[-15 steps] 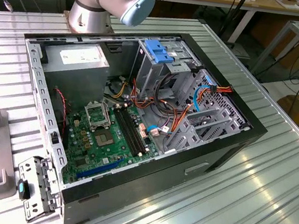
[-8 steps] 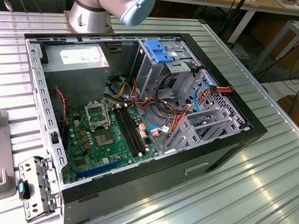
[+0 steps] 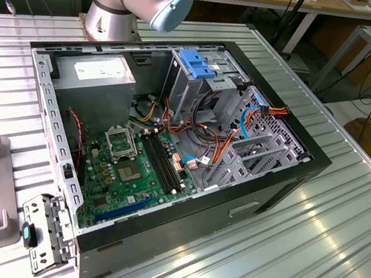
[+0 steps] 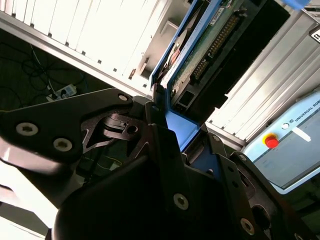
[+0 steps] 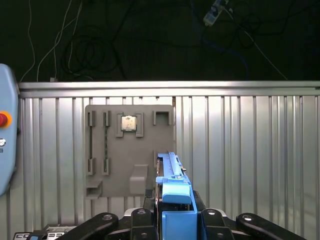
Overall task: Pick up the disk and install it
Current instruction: 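Pick up the disk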
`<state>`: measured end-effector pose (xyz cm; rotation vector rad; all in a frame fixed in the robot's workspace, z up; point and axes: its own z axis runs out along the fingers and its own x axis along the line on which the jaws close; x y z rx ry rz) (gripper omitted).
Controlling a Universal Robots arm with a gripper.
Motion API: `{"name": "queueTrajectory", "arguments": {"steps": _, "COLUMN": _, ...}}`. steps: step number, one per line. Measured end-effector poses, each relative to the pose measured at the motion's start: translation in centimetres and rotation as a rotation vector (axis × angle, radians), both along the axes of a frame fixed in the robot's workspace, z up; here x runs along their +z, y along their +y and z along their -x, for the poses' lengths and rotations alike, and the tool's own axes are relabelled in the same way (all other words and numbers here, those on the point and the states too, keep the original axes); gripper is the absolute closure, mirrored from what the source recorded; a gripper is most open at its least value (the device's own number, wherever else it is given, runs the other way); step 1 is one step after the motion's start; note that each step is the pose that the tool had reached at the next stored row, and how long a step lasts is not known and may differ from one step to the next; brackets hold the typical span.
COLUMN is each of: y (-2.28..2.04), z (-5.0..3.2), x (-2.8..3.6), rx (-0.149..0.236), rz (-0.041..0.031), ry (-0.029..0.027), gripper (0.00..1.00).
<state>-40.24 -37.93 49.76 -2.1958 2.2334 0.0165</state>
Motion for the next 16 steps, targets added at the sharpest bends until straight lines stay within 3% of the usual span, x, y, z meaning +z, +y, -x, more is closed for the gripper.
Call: {"name": "queueTrajectory", "arguments": {"steps": 16, "y": 0.00, "z": -1.70, "x": 0.00, "rx": 0.000, "rz": 0.0000, "ry": 0.0000, "gripper": 0.63}}
